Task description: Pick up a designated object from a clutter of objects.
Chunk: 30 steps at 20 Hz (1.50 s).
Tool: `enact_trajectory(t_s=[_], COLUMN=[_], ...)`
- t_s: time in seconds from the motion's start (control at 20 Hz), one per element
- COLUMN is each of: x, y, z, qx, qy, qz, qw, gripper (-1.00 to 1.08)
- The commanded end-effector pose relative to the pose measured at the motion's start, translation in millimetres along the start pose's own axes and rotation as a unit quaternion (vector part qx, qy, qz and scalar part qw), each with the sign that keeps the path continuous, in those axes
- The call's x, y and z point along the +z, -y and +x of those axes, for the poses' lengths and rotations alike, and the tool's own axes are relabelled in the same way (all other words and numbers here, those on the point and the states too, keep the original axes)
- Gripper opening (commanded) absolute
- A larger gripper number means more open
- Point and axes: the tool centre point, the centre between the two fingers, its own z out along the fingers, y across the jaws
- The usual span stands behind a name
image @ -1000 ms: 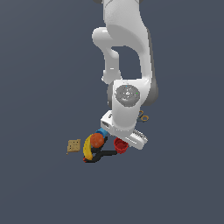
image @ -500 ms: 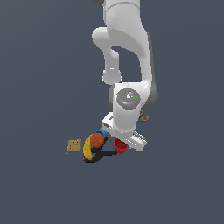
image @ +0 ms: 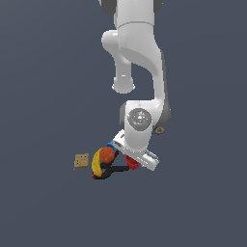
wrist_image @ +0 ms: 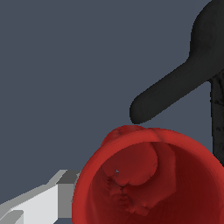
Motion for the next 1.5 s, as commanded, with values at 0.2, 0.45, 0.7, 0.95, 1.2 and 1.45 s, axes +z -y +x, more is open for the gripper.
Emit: enact_trajectory(t_s=[0.2,0.45,0.7,0.95,1.2,1.45], x=[6.5,6.5,5.2,-6.2,-34.3,-77.7], y=[1.0,1.0,1.9,2.9,5.4,9.1], z=[1.0,1.0,0.9,0.7,0.5,0.4], qx=[0.000,0.000,0.000,0.000,0.000,0.000], qy=[-0.001,-0.001,-0.001,-0.001,-0.001,-0.001], qz=[0.000,0.000,0.001,0.001,0.001,0.001], qw=[1.0000,1.0000,1.0000,1.0000,1.0000,1.0000], gripper=[-1.00,-1.00,-1.00,-1.00,-1.00,-1.00])
